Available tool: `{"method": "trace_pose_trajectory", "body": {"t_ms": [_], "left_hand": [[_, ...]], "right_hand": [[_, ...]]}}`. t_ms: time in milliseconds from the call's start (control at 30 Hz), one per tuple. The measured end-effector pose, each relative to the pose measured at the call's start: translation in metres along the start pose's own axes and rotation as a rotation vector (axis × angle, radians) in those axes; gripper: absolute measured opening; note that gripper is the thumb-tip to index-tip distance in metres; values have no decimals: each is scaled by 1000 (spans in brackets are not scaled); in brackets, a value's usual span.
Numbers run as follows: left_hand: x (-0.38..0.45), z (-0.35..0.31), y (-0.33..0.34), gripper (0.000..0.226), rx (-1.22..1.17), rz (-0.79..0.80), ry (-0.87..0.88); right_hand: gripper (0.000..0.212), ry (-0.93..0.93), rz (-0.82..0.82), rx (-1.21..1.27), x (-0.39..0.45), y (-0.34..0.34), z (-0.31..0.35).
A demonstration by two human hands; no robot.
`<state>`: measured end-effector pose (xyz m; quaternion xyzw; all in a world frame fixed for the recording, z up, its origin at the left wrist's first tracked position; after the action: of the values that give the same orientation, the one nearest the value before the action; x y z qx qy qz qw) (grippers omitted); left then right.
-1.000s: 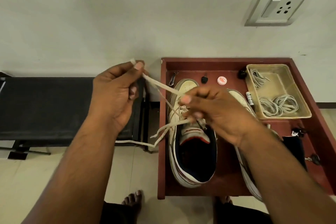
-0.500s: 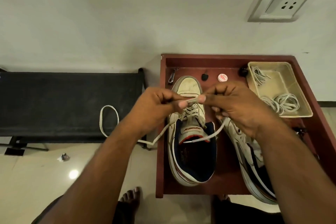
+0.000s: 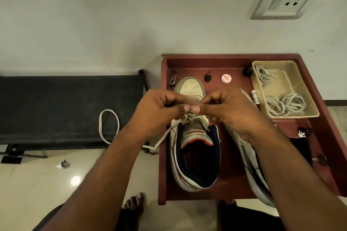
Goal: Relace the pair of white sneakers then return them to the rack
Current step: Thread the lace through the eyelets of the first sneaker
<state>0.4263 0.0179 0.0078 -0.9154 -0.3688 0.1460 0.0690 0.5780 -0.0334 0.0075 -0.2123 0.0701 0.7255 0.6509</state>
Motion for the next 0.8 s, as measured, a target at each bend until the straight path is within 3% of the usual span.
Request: {"method": "trace_pose_trajectory", "body": {"t_ms": [133, 200, 333, 433, 500, 700, 800], "left_hand": [[-1, 10, -9, 13, 111, 1, -49], [1, 15, -8, 15, 96, -26, -67], [2, 18, -4, 19, 25, -113, -96], [2, 12, 3, 26, -64, -149, -64], [2, 9, 7, 31, -129, -168, -40], [2, 9, 16, 43, -158, -155, -37], [2, 14, 14, 43, -104, -146, -58]], "right_hand": [[9, 12, -111, 30, 3, -12, -11], [9, 25, -101, -85, 5, -9, -13], [10, 144, -9, -568, 5, 3, -8], [16, 202, -66, -1034, -4, 14, 11], [18, 191, -103, -1190, -10, 28, 18], [35, 354, -79, -1224, -6, 42, -2], [30, 323, -104, -1214, 0, 44, -11]]}}
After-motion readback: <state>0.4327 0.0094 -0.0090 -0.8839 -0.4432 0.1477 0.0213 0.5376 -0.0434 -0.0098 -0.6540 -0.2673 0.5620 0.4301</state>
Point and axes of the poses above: each hand's wrist, its own x-axis towards the middle knuckle, its own y-axis out of the palm, z = x × y, the point moved 7 cm from there along x, towards the middle knuckle, and after that the axes turned 12 degrees about z, right-handed, at the moved point
